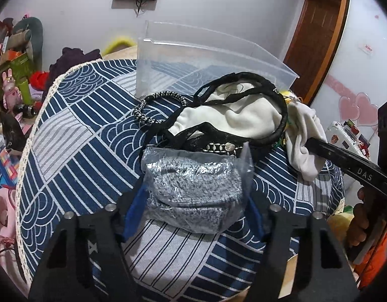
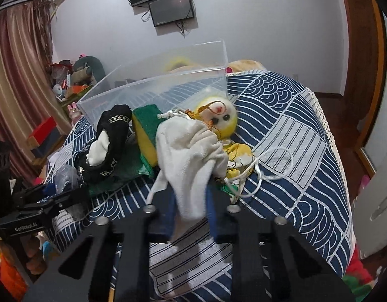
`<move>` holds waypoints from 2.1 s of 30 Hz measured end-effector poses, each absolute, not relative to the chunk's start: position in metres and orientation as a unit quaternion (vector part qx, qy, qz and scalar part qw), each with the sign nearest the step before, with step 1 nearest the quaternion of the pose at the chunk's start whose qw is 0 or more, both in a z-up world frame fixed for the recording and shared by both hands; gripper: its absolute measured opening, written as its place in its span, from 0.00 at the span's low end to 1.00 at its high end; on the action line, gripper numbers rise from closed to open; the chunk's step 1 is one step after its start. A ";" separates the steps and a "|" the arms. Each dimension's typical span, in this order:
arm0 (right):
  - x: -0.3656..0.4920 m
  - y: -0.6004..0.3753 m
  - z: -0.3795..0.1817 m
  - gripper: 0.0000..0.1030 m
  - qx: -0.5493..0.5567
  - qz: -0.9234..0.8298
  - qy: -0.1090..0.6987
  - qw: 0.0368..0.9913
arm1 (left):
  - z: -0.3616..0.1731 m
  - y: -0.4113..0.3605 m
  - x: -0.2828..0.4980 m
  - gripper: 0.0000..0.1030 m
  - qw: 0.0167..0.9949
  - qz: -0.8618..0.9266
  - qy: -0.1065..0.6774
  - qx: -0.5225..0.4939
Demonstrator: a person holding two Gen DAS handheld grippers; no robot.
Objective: Organize soft objects
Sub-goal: 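Grasp and lift the white drawstring pouch with the right gripper while the left grasps the silver knit bundle, then lower the pouch into the clear box with the right gripper while the left drops the silver bundle in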
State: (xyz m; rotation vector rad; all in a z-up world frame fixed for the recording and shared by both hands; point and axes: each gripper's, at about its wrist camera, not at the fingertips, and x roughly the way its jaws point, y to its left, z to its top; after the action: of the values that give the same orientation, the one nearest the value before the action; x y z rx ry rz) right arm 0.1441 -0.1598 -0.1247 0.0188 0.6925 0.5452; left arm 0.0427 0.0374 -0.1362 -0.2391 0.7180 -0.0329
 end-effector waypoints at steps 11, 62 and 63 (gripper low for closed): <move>0.128 -0.158 -0.103 0.11 0.006 0.298 0.287 0.910 | -0.100 0.052 0.017 0.59 0.953 0.021 0.285 -0.102; 0.247 -0.084 -0.071 0.22 -0.073 0.260 0.293 0.917 | -0.060 0.038 0.227 0.63 0.944 0.017 0.328 -0.036; 0.245 -0.086 -0.070 0.29 -0.072 0.261 0.291 0.917 | -0.059 0.039 0.226 0.65 0.943 0.016 0.330 -0.037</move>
State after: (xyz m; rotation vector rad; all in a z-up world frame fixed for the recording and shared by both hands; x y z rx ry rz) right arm 0.2446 -0.0859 -0.0696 -0.1478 0.5996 0.5378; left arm 0.2256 0.0385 -0.0592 -0.0749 0.6722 0.0318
